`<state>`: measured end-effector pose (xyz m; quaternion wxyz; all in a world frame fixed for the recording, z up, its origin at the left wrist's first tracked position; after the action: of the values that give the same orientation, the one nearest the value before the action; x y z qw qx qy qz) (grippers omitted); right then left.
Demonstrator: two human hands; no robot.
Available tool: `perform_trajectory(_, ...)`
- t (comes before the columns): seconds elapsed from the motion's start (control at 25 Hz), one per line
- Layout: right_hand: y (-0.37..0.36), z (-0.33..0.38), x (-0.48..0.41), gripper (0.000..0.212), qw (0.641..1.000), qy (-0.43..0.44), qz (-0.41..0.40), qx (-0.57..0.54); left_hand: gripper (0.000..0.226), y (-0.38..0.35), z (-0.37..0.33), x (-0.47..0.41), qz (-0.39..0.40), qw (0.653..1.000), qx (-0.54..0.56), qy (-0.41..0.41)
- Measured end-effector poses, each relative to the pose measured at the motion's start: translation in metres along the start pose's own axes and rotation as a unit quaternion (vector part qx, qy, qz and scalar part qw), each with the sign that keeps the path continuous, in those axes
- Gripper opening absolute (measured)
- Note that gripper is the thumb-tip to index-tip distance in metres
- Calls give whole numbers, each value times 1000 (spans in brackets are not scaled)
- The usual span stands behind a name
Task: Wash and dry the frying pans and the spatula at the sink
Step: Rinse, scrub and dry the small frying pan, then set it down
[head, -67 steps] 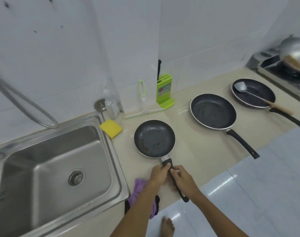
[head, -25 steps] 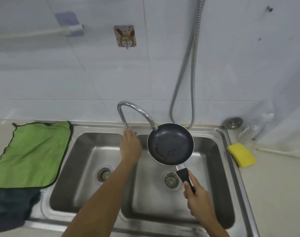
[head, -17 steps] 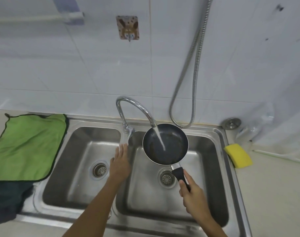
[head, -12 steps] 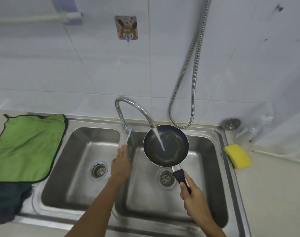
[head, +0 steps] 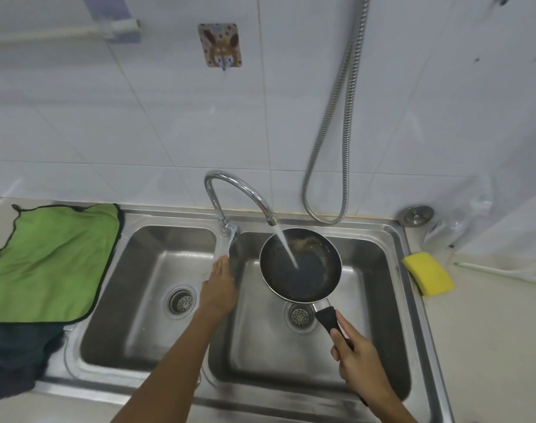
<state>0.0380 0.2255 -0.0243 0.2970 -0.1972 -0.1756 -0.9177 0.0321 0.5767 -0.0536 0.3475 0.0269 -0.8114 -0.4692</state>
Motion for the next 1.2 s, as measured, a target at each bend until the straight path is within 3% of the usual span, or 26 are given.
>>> perform_trajectory(0.2, 5, 4, -12, 49, 998, 12, -13, 53, 64, 3, 1, 1, 2, 1000, 25, -7)
perform_trajectory(0.64, -4, 4, -11, 49, 998, 26, -19, 62, 71, 4, 2, 4, -3, 993, 115, -12)
perform_trajectory(0.68, -5, 7, -11, 49, 997, 29, -21, 70, 65, 6, 1, 4, -7, 984, 176, -8)
perform_trajectory(0.76, -7, 11, -10, 49, 996, 34, -21, 75, 34, 11, -8, 9, -44, 934, 356, 9)
perform_trajectory(0.84, -9, 15, -9, 48, 996, 41, -20, 71, 41, 14, -19, 13, -79, 856, 510, 24)
perform_trajectory(0.92, -9, 15, -9, 48, 997, 51, -17, 61, 43, 27, -26, 15, -114, 797, 593, -2)
perform_trajectory(1.04, -7, 9, -8, 48, 998, 47, -22, 47, 59, 67, -38, -2, -116, 804, 579, -70)
perform_trajectory(1.2, -5, 16, 1, 50, 998, 50, -32, 38, 40, 114, -56, -10, -82, 853, 513, -55)
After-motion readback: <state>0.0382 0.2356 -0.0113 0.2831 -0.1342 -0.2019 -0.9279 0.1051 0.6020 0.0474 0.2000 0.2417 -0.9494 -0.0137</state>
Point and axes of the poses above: each hand's wrist, its own x-axis away from the middle knuckle, its own y-axis out of the back of the hand, z = x × y, the point moved 6 cm from there along -x, towards the middle knuckle, and after that the axes turned 14 degrees about z, right-handed, at the moved point
